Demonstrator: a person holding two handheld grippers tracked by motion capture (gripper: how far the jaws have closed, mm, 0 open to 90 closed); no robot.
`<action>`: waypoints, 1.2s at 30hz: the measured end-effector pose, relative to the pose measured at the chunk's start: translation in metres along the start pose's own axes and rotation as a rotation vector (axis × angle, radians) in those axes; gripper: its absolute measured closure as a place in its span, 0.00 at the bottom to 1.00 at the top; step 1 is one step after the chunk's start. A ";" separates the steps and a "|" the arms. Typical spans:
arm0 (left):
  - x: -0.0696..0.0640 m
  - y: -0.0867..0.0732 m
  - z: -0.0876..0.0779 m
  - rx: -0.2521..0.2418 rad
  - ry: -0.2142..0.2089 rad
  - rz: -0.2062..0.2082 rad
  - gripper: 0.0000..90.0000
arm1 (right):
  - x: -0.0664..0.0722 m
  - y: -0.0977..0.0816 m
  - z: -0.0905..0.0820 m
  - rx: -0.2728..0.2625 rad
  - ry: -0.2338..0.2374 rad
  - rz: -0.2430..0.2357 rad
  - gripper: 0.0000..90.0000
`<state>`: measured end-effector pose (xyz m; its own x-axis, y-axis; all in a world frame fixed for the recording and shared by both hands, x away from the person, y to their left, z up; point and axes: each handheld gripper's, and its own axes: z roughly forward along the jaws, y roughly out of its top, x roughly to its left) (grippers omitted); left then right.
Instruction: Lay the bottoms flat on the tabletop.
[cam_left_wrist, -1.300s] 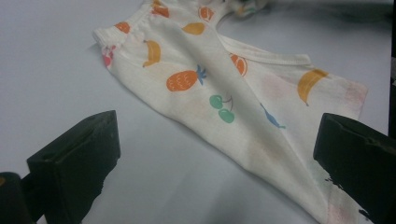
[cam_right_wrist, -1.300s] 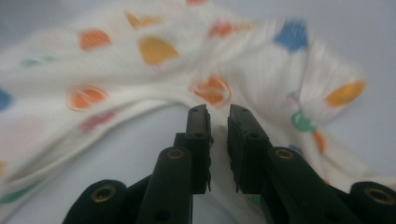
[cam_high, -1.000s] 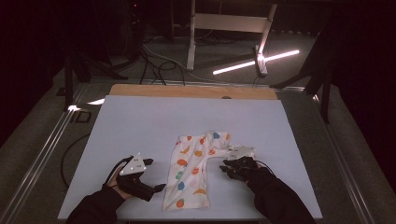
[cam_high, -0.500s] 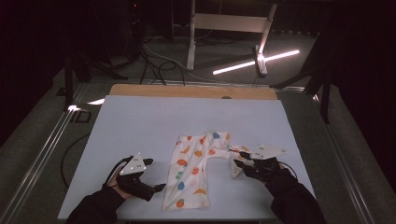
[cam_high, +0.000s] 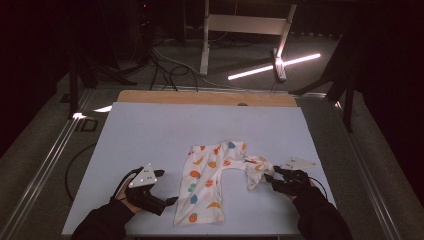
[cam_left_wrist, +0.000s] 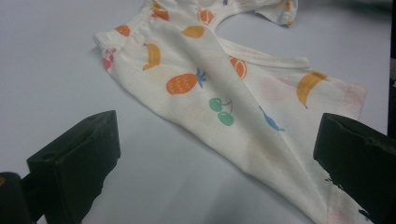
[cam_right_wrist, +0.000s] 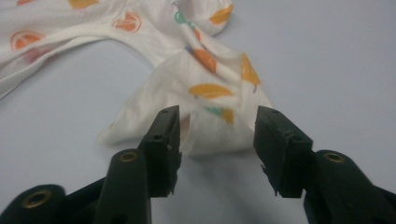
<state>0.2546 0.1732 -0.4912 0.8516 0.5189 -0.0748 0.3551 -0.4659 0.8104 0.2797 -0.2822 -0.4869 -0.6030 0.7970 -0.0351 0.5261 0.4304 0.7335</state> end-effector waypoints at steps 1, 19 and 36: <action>0.000 0.000 0.000 0.002 0.002 0.001 0.01 | 0.000 0.002 0.003 -0.007 0.001 -0.002 0.58; 0.001 0.000 -0.001 -0.003 0.003 -0.011 0.01 | 0.006 0.003 -0.025 0.003 -0.029 -0.016 0.98; 0.000 0.001 -0.001 -0.003 0.003 0.003 0.01 | -0.022 -0.040 -0.066 -0.075 -0.057 0.189 0.60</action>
<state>0.2546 0.1735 -0.4902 0.8514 0.5197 -0.0712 0.3517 -0.4649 0.8125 0.2322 -0.3449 -0.4707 -0.4620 0.8840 0.0709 0.5789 0.2400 0.7792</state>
